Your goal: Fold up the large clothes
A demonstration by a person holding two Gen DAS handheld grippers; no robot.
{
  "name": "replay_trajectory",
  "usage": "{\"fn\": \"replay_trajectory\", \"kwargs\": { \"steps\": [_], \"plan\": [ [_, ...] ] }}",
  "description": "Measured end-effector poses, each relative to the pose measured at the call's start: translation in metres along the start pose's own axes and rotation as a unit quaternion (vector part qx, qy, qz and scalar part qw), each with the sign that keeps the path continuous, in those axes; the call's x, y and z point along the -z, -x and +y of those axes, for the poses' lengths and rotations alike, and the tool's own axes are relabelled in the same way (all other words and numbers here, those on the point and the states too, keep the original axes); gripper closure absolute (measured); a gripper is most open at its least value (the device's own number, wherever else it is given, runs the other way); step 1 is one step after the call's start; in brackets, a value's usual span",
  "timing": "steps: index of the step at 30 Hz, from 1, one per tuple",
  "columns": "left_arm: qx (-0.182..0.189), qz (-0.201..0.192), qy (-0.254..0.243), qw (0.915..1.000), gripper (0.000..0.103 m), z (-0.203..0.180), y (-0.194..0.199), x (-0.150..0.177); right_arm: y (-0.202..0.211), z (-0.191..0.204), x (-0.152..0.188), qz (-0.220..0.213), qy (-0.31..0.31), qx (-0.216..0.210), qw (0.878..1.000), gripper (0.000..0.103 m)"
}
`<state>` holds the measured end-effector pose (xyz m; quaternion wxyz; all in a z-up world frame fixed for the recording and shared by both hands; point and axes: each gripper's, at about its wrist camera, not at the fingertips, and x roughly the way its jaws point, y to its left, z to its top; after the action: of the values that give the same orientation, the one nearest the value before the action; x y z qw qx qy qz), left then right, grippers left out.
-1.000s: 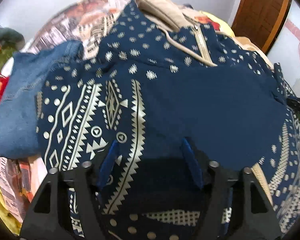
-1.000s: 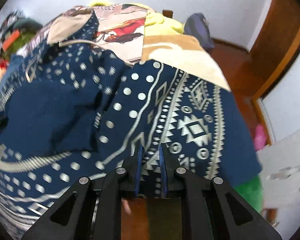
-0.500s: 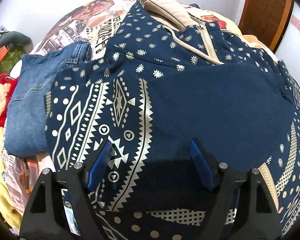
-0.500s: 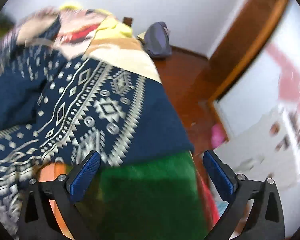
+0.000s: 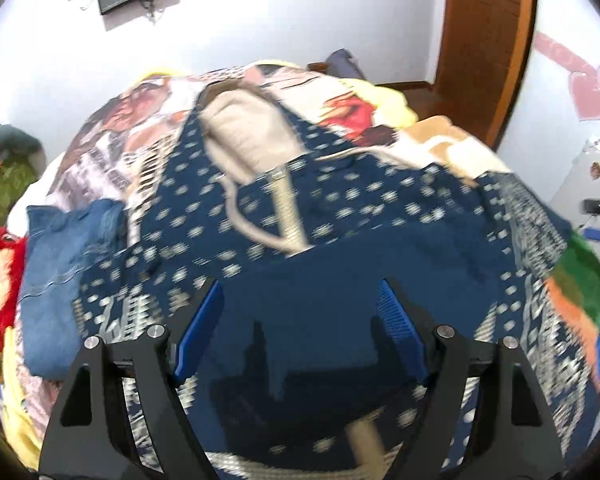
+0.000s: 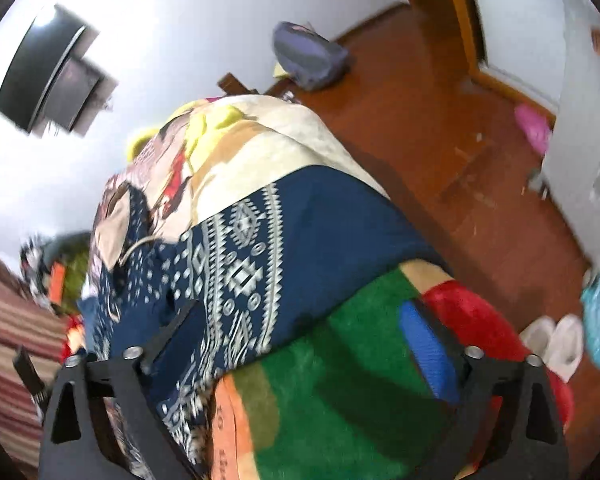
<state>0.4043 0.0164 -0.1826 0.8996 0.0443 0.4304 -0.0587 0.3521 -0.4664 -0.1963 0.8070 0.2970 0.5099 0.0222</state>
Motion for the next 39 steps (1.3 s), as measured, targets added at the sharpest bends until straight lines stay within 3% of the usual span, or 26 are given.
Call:
{"fn": "replay_trajectory", "kwargs": {
  "steps": [2,8,11,13,15,22,30,34,39],
  "plan": [
    [0.012,-0.001,0.0,0.9999,0.024,-0.009,-0.004,-0.005,-0.019,-0.013,-0.007,0.016,-0.038,-0.014,0.999,0.017],
    [0.027,-0.003,-0.006,0.9996,0.024,-0.021,-0.016,-0.013,-0.054,-0.033,-0.026,0.007,-0.094,-0.034,0.995,0.03],
    [0.024,0.002,-0.001,0.9997,0.024,-0.02,-0.023,-0.013,-0.065,-0.038,-0.032,0.001,-0.108,-0.015,0.994,0.054],
    [0.02,0.008,0.005,0.9998,0.024,-0.015,-0.026,-0.013,-0.07,-0.036,-0.037,-0.01,-0.102,0.009,0.995,0.077],
    [0.021,0.009,0.014,0.9996,0.024,-0.01,-0.025,-0.012,-0.069,-0.031,-0.04,-0.023,-0.095,0.019,0.995,0.091],
    [0.017,-0.009,0.041,0.999,0.024,0.012,0.0,-0.009,-0.015,0.036,-0.045,-0.095,0.012,0.005,0.995,0.096],
    [0.018,-0.047,0.066,0.9965,0.024,0.042,0.049,-0.001,0.052,0.171,-0.036,-0.157,0.132,-0.075,0.976,0.096],
    [0.005,-0.059,0.07,0.9958,0.024,0.06,0.071,0.008,0.043,0.237,-0.012,-0.138,0.183,-0.102,0.968,0.096],
    [-0.007,-0.068,0.084,0.9942,0.024,0.086,0.095,0.024,-0.021,0.298,0.039,-0.059,0.223,-0.107,0.967,0.096]
  ]
}}
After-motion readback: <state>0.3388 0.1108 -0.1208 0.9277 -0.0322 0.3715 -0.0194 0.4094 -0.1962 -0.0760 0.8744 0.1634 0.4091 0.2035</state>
